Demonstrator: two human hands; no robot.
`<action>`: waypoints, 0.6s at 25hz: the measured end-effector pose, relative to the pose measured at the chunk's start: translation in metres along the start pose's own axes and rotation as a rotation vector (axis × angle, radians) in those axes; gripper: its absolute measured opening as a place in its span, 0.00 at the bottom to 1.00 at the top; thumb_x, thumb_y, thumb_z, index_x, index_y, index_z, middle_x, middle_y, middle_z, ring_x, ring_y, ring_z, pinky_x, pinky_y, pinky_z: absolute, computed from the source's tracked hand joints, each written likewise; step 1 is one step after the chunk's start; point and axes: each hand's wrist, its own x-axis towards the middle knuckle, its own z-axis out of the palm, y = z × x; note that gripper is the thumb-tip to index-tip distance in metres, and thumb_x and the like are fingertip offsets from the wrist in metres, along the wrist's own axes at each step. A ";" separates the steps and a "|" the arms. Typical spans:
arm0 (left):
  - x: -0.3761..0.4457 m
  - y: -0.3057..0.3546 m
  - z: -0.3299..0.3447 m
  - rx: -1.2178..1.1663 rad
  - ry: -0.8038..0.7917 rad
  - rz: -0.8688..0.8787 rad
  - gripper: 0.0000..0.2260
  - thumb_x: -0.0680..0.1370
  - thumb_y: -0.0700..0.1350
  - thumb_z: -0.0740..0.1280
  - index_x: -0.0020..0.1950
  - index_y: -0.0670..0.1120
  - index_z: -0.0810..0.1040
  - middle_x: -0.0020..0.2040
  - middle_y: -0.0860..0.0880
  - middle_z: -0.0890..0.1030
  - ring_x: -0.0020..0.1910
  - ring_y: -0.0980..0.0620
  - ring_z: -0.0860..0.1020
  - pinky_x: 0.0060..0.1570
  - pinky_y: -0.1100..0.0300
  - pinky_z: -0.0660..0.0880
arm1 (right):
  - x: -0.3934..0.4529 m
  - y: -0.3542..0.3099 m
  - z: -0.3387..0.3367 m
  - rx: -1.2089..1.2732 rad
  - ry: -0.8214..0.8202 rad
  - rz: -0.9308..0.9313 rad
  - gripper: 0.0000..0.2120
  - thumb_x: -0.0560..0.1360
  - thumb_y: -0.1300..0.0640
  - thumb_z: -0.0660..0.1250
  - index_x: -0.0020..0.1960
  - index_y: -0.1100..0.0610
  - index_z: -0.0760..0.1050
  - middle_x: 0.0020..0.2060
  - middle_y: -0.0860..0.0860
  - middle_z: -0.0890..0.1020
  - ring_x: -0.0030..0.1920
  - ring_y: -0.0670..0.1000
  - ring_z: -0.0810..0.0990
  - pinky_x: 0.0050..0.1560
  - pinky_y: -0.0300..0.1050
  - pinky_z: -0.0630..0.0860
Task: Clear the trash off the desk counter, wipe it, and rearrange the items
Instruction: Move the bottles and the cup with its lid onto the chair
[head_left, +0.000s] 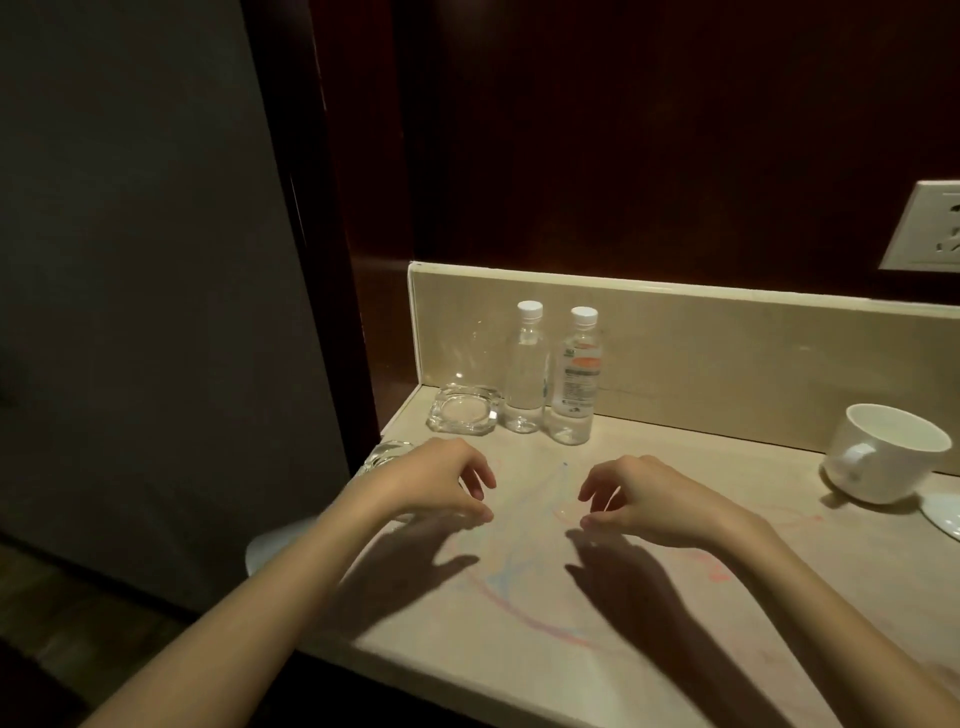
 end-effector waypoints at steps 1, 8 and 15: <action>0.011 -0.004 -0.008 -0.020 0.019 0.004 0.16 0.72 0.48 0.75 0.58 0.47 0.79 0.45 0.55 0.80 0.46 0.54 0.81 0.49 0.61 0.76 | 0.010 0.001 -0.004 0.000 0.035 0.029 0.14 0.71 0.47 0.71 0.55 0.52 0.78 0.43 0.43 0.80 0.48 0.47 0.80 0.53 0.45 0.76; 0.105 -0.025 -0.042 -0.138 0.241 0.021 0.28 0.70 0.51 0.76 0.66 0.45 0.73 0.54 0.50 0.79 0.52 0.52 0.79 0.55 0.58 0.75 | 0.072 0.020 -0.018 0.133 0.234 0.230 0.20 0.72 0.47 0.71 0.58 0.56 0.74 0.48 0.50 0.82 0.47 0.50 0.81 0.48 0.44 0.76; 0.164 -0.031 -0.034 -0.288 0.231 0.049 0.39 0.68 0.49 0.77 0.73 0.45 0.61 0.70 0.47 0.71 0.64 0.50 0.73 0.63 0.55 0.72 | 0.113 0.031 -0.021 0.250 0.395 0.278 0.33 0.70 0.47 0.74 0.68 0.57 0.63 0.60 0.52 0.75 0.56 0.48 0.75 0.54 0.42 0.72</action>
